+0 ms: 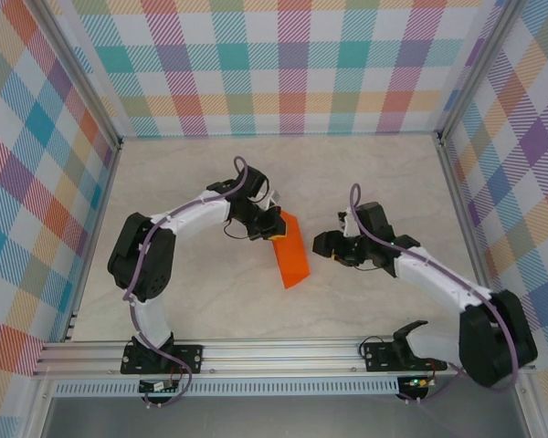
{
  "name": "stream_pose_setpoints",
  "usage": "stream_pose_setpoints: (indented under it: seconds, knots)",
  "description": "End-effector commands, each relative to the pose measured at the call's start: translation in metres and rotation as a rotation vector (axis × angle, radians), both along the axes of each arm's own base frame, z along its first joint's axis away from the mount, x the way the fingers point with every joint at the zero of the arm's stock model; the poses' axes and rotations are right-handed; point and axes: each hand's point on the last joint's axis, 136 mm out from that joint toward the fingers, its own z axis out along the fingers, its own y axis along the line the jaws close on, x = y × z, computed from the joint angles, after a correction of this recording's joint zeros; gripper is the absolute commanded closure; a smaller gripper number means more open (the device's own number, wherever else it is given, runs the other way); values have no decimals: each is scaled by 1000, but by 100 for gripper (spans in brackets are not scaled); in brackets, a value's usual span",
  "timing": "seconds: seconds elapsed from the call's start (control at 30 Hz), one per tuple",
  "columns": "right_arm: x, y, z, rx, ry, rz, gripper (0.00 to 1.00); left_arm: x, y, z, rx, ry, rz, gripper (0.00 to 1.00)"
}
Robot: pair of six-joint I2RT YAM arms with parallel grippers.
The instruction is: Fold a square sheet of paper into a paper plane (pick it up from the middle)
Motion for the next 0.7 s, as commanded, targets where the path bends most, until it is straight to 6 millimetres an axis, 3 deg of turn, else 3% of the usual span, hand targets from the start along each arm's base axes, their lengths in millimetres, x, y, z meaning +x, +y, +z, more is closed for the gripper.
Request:
stream_pose_setpoints:
  seconds: [0.0, 0.1, 0.2, 0.43, 0.67]
  knots:
    - [-17, -22, 0, -87, -12, -41, 43, -21, 4, 45, -25, -47, -111, 100]
    - [-23, -28, 8, -77, -41, -60, 42, -25, 2, 57, -27, -50, -167, 100]
    - [-26, -31, 10, -64, -50, -79, 41, -25, 0, 54, 0, -33, -203, 100]
    - [-30, -30, 3, -55, -31, -75, 41, -22, -8, 10, 86, 15, -185, 100]
    - [-36, -3, 12, 45, -81, 86, 39, -23, -17, -30, 134, 65, -178, 100]
